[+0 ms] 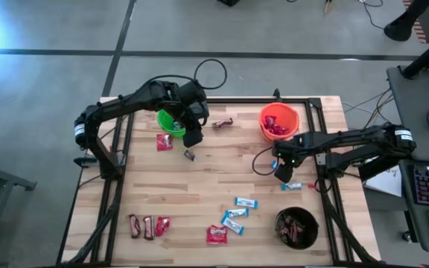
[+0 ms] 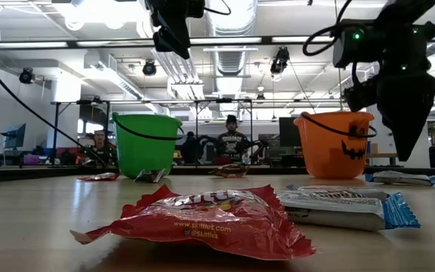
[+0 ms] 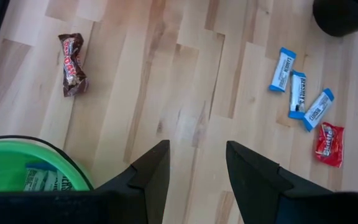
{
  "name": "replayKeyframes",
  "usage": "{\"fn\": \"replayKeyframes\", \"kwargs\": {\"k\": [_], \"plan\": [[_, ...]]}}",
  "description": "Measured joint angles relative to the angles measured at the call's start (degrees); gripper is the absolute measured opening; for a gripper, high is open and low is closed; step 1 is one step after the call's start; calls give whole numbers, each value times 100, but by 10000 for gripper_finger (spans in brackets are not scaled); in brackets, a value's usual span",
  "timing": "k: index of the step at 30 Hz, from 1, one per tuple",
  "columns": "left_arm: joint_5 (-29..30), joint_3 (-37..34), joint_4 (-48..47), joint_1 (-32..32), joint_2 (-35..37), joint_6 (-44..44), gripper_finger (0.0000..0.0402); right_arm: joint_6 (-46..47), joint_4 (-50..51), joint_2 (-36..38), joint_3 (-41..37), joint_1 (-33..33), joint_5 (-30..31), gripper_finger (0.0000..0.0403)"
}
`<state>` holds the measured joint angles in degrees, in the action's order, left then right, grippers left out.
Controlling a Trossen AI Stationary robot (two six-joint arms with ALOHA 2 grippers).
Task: Sort candy
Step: Put the white candy into the green bucket
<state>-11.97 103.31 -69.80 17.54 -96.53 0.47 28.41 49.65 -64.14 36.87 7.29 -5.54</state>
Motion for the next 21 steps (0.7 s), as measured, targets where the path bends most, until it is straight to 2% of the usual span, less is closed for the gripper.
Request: {"fn": "replayKeyframes", "kwargs": {"k": [21], "plan": [[-1,0,28,0,0,-59,139,156,-568,-11,-532,42,79,194]]}}
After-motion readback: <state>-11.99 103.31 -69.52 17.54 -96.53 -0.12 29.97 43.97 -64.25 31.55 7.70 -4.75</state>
